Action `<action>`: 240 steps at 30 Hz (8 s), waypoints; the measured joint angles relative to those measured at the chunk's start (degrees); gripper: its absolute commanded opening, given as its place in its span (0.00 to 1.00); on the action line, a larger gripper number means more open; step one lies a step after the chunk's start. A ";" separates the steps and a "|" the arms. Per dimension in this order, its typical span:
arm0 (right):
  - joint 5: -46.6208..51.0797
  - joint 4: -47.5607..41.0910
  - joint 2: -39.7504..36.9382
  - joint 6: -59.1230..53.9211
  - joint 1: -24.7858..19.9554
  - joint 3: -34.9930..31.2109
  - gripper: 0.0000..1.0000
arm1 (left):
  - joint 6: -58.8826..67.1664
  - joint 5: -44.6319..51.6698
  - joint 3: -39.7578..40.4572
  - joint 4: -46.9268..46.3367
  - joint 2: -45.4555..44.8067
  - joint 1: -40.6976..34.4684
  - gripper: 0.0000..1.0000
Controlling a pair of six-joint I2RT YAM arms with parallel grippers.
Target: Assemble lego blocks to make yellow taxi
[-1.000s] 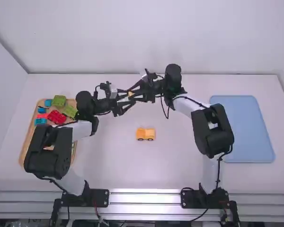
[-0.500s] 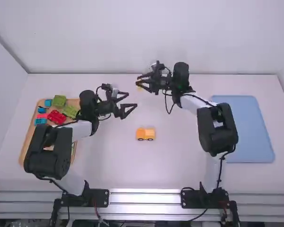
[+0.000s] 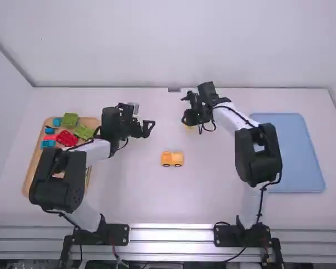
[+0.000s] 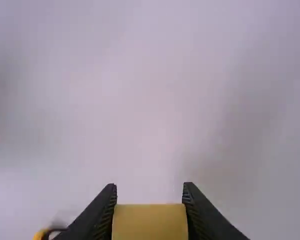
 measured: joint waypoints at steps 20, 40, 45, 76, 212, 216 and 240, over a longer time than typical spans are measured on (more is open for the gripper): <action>10.75 -13.25 -1.66 -12.24 13.88 5.46 0.13 | 4.92 -27.02 -6.01 -12.02 -43.98 -0.44 0.99; 10.95 -29.14 14.43 -31.28 28.11 26.05 0.12 | -2.75 -56.50 -18.08 -23.80 -70.69 -0.44 0.99; 10.97 -30.27 16.76 -33.44 28.96 26.43 0.12 | -3.26 -59.47 -18.08 -23.98 -70.66 -0.44 0.99; 10.97 -23.50 18.71 -39.17 31.08 22.82 0.26 | -3.37 -60.74 -18.08 -24.11 -70.66 -0.42 0.99; -45.05 15.32 -19.15 -65.31 -8.17 -36.17 0.98 | 60.17 34.03 -16.70 -6.38 -0.20 9.20 0.99; -44.85 15.58 -19.15 -65.31 -6.97 -36.17 0.98 | 62.47 35.58 -14.49 -5.03 5.53 8.85 0.99; -41.13 22.12 -19.15 -58.64 -4.87 -36.17 0.98 | 61.05 23.91 -12.85 3.13 13.51 4.09 0.61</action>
